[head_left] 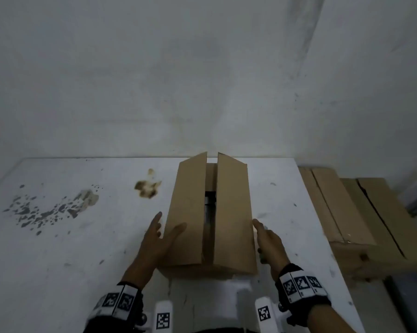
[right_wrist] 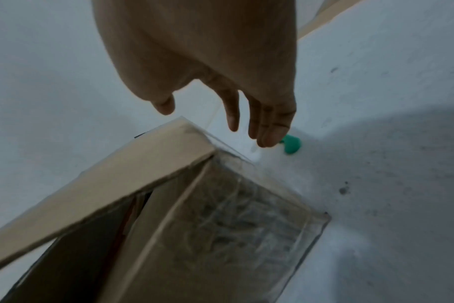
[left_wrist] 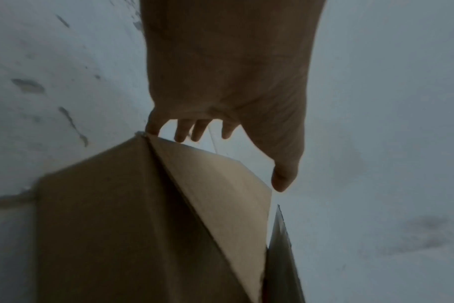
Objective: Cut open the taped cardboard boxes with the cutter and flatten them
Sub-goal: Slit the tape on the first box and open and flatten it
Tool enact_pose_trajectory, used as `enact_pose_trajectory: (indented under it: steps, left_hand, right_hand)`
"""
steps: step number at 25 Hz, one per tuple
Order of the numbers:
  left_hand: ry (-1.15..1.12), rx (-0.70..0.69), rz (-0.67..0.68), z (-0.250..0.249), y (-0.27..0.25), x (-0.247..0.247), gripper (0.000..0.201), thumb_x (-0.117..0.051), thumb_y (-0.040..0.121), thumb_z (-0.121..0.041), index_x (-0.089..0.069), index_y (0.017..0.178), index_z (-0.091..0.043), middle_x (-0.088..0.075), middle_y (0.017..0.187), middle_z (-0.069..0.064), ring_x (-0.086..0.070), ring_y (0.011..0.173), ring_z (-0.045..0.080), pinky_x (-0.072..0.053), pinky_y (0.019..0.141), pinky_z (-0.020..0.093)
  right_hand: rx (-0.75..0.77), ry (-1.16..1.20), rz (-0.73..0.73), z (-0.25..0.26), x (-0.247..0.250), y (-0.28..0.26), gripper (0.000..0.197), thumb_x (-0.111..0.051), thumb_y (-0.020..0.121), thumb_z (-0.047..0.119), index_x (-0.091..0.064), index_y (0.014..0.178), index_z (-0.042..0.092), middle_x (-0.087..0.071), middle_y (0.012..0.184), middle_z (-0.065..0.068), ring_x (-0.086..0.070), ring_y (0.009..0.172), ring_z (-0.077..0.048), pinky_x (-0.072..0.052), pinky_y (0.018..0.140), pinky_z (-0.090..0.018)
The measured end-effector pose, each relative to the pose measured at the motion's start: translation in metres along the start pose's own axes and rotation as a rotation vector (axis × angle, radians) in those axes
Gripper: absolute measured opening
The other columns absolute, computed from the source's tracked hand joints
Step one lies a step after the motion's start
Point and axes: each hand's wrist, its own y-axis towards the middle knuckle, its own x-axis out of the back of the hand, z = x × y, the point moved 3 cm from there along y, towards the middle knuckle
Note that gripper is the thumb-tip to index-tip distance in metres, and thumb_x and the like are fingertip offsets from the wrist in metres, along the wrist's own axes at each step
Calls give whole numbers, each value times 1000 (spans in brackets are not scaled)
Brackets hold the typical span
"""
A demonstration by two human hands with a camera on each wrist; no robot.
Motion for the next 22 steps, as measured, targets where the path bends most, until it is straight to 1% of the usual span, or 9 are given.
enact_pose_trajectory:
  steps: [2, 4, 7, 9, 11, 13, 16, 19, 22]
  left_hand:
    - [22, 75, 65, 1, 6, -6, 93, -68, 82, -61, -21, 157, -32, -26, 162, 7, -31, 145, 30, -29, 115, 48]
    - [88, 91, 123, 3, 10, -11, 109, -64, 74, -76, -12, 159, -30, -22, 164, 4, -29, 146, 30, -27, 119, 49]
    - [144, 101, 127, -2, 13, -16, 117, -69, 74, -71, -3, 159, -26, -22, 163, 7, -33, 144, 32, -32, 116, 48]
    - [37, 113, 138, -7, 16, -14, 127, -76, 65, -72, -4, 159, -25, -25, 162, 8, -36, 141, 33, -36, 112, 46]
    - [-67, 158, 147, -9, 19, -10, 138, -77, 50, -78, -11, 160, -28, -31, 159, 6, -40, 137, 33, -38, 109, 46]
    - [-246, 239, 192, -13, 20, -9, 118, -72, 55, -82, -32, 155, -33, -44, 151, 2, -49, 129, 29, -43, 106, 47]
    - [-495, 267, 235, -25, 16, -18, 36, -59, 94, -51, -72, 112, -22, -71, 114, 6, -67, 100, 25, -54, 81, 41]
    - [-556, 230, 283, -32, 16, -32, 26, -50, 103, -35, -71, 106, -20, -77, 99, 6, -71, 90, 23, -57, 72, 38]
    - [-564, 272, 276, -29, 21, -34, 26, -51, 103, -38, -69, 115, -23, -71, 119, 6, -66, 107, 27, -55, 84, 43]
  right_hand:
    - [-29, -103, 51, 4, -5, 3, 51, -41, 95, 65, -51, 121, 23, -55, 124, -7, -54, 113, -28, -47, 91, -40]
    - [-11, -125, 70, 6, -7, 3, 56, -40, 96, 63, -54, 130, 20, -55, 133, -6, -53, 116, -26, -45, 96, -41]
    - [66, -58, 117, 17, -4, -5, 45, -50, 95, 58, -61, 109, 17, -61, 119, -3, -58, 103, -20, -46, 88, -39]
    - [114, 40, 178, 34, 2, -19, 36, -59, 94, 48, -59, 109, 15, -64, 111, -8, -61, 94, -25, -47, 80, -39]
    - [205, 99, 251, 56, 10, -33, 24, -63, 93, 39, -62, 114, 26, -65, 115, -7, -61, 93, -25, -48, 77, -38]
    - [352, 148, 303, 78, 17, -44, 40, -69, 86, 46, -60, 123, 36, -64, 126, 3, -63, 106, -16, -52, 81, -32]
    - [556, 161, 276, 103, 13, -59, 90, -82, 53, 72, -50, 132, 42, -55, 135, 15, -58, 118, -9, -55, 88, -30]
    - [627, 224, 184, 109, 0, -61, 97, -88, 49, 60, -45, 134, 44, -54, 128, 17, -56, 114, -6, -56, 78, -24]
    - [565, 423, 191, 97, -13, -52, 102, -95, 49, 53, -50, 137, 29, -65, 122, 5, -64, 111, -15, -57, 81, -27]
